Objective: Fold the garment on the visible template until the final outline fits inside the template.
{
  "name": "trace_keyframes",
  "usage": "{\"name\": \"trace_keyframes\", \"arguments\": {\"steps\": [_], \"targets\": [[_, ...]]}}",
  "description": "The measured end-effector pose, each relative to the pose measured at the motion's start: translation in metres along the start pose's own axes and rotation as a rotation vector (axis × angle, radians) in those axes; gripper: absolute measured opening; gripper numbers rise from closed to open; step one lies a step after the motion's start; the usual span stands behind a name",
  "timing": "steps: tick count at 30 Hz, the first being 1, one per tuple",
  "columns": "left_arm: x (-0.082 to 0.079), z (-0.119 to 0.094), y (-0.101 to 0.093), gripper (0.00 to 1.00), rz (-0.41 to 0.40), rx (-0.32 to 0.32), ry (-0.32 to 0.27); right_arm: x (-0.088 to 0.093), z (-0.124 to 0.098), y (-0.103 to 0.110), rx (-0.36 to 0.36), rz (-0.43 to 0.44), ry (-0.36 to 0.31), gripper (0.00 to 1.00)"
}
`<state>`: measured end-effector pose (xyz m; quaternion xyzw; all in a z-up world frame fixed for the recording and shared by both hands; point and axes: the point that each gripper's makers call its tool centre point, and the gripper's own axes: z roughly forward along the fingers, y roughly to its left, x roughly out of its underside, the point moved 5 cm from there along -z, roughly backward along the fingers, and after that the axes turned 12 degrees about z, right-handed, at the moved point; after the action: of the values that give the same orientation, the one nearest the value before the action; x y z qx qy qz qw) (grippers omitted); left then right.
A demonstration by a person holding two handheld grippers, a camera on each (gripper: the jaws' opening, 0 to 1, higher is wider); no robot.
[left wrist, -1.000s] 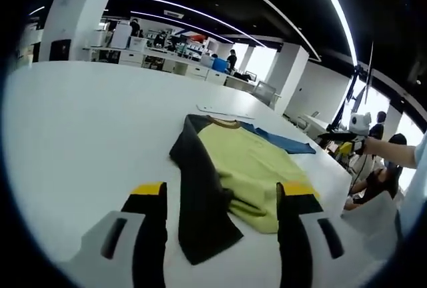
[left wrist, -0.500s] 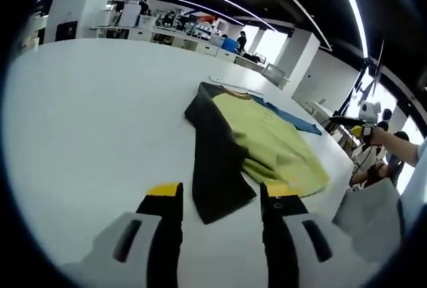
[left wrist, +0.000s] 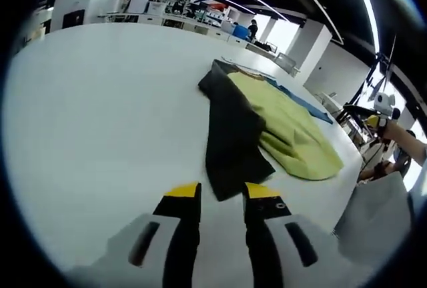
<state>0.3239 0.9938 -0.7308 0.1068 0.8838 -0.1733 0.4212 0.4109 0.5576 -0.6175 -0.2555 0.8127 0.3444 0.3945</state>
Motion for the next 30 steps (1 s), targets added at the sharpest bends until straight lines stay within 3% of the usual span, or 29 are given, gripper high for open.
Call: {"name": "trace_keyframes", "arguments": {"steps": [6,10,15,22,30], "targets": [[-0.002,0.006,0.0,0.1,0.009,-0.008,-0.017,0.004,-0.002,0.0,0.009,0.018,-0.008,0.86],[0.0,0.01,0.003,0.0,0.021,-0.035,-0.011,0.008,-0.002,0.002,0.012,0.027,-0.003,0.86],[-0.001,0.007,0.0,0.0,0.013,0.0,-0.017,0.011,-0.002,0.004,0.016,0.035,0.002,0.85],[-0.033,-0.015,0.014,0.0,-0.08,0.0,-0.11,0.012,-0.004,0.005,0.024,0.036,0.01,0.83],[-0.086,-0.046,0.045,0.0,-0.034,-0.053,-0.191,0.01,-0.003,0.008,0.025,0.028,0.016,0.82]]}}
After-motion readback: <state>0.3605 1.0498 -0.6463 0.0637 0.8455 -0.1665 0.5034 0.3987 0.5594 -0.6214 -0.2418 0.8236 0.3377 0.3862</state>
